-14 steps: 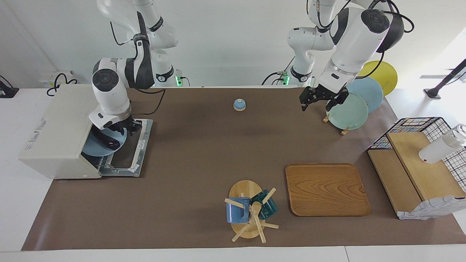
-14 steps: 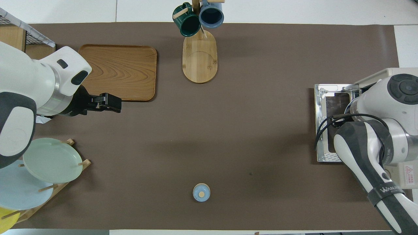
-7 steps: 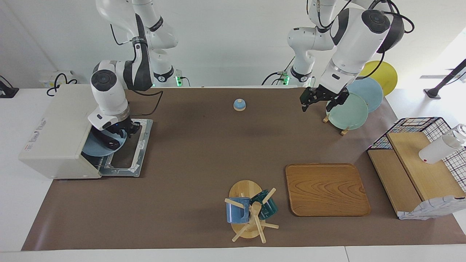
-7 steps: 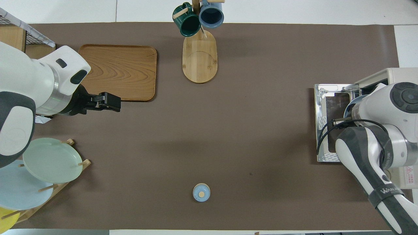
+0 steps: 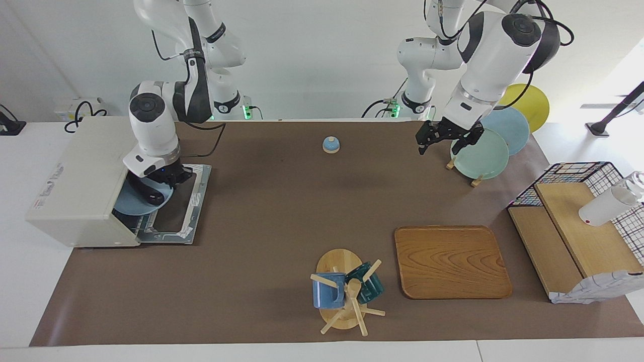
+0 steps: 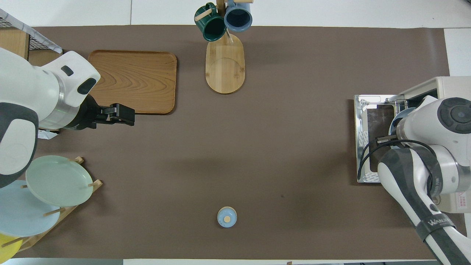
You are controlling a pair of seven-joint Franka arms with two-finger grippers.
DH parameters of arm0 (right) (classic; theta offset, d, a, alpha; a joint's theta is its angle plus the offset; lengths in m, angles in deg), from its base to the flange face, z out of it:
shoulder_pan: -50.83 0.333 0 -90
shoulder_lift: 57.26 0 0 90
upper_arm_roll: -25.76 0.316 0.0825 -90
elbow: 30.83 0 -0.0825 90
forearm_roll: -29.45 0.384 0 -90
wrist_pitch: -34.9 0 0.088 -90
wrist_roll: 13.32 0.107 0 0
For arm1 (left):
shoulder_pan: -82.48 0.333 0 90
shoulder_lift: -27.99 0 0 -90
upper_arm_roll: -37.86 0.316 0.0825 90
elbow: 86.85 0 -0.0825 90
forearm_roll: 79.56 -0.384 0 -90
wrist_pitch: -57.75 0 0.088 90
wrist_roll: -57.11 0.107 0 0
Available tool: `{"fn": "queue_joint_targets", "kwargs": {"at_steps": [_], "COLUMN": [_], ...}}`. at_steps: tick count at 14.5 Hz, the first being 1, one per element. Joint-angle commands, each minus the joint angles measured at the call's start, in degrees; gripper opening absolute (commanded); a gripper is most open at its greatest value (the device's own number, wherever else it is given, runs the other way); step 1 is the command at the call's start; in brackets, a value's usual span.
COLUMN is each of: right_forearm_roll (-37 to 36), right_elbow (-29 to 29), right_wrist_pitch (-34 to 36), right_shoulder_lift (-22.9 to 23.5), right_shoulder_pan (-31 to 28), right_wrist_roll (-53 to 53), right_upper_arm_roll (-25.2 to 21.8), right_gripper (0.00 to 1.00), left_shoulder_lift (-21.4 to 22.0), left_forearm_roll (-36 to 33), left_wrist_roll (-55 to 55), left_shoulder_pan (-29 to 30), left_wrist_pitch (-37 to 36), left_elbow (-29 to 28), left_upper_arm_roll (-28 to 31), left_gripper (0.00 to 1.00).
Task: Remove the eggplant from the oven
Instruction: 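Reach into the oven and grasp the purple eggplant with the right gripper, then pull the eggplant out and carry it over the blue plate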
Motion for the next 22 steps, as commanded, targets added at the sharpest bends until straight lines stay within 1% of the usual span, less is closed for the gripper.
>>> {"fn": "queue_joint_targets", "kwargs": {"at_steps": [1, 3, 4, 6, 7, 9, 10, 12, 14, 15, 17, 19, 20, 21, 22], "right_forearm_roll": [-0.5, -0.3, 0.0, 6.0, 7.8, 8.4, 8.4, 8.4, 8.2, 8.5, 10.8, 10.8, 10.9, 11.1, 11.5], "right_elbow": [-3.9, -10.1, -12.6, -17.3, -19.4, -22.5, -25.3, -35.2, -46.5, -49.8, -49.8, -49.4, -48.7, -47.2, -47.2], "right_wrist_pitch": [3.9, 9.4, 11.1, 12.8, 13.2, 13.2, 13.8, 16.1, 19.4, 18.4, 13.9, 11.8, 9.9, 9.4, 9.3], "right_shoulder_lift": [0.9, 2.9, 3.6, 6.0, 7.5, 9.5, 11.6, 20.1, 30.1, 33.0, 34.5, 36.5, 36.6, 36.4, 36.4], "right_shoulder_pan": [2.1, 7.6, 10.1, 15.2, 17.1, 23.1, 25.8, 31.8, 37.0, 38.6, 40.0, 41.9, 42.1, 42.5, 42.4], "right_wrist_roll": [0.1, 4.7, 6.3, 9.1, 11.7, 18.0, 21.3, 30.3, 38.7, 43.2, 47.8, 49.4, 49.4, 49.5, 50.0], "right_upper_arm_roll": [1.8, 2.0, 2.0, 2.0, 2.0, 2.0, 2.1, 2.1, 2.3, 2.6, 3.6, 3.6, 3.6, 3.7, 3.7], "right_gripper": [0.0, 0.0, 0.0, 0.0, 0.0, 0.0, 0.0, 0.0, 0.0, 0.0, 0.0, 0.0, 0.0, 0.0, 0.0], "left_shoulder_lift": [0.5, 0.5, 0.5, -0.3, -0.5, -0.6, -0.7, -0.7, -0.8, -0.9, -1.4, -1.6, -2.1, -2.2, -2.2], "left_forearm_roll": [0.9, 0.9, 1.0, 0.9, 0.9, 0.7, 0.7, 0.2, 0.2, 0.2, 0.2, 0.2, -0.2, -0.7, -0.6], "left_wrist_roll": [-0.4, -0.4, -0.4, -0.2, -0.1, 0.2, 0.2, 0.9, 2.3, 2.5, 2.5, 2.5, 2.5, 2.5, 2.5], "left_shoulder_pan": [0.1, 0.2, 0.3, 0.8, 1.4, 3.0, 3.5, 5.2, 5.9, 6.9, 7.2, 7.8, 8.4, 8.4, 8.3], "left_wrist_pitch": [1.0, 1.1, 1.1, 1.1, 1.3, 2.9, 3.9, 4.1, 4.1, 4.5, 5.1, 5.9, 5.9, 6.1, 6.2], "left_elbow": [-0.9, -0.8, -0.6, 0.3, 0.7, 0.8, 0.7, 0.7, 0.8, 0.8, 1.3, 1.9, 2.4, 2.6, 2.6], "left_upper_arm_roll": [0.2, 0.2, 0.2, 0.5, 0.5, 0.5, 0.5, 0.5, 0.6, 0.5, 0.6, 0.6, 0.6, 0.6, 0.5], "left_gripper": [1.0, 1.0, 1.0, 1.0, 1.0, 1.0, 1.0, 1.0, 1.0, 1.0, 1.0, 1.0, 1.0, 1.0, 1.0]}}
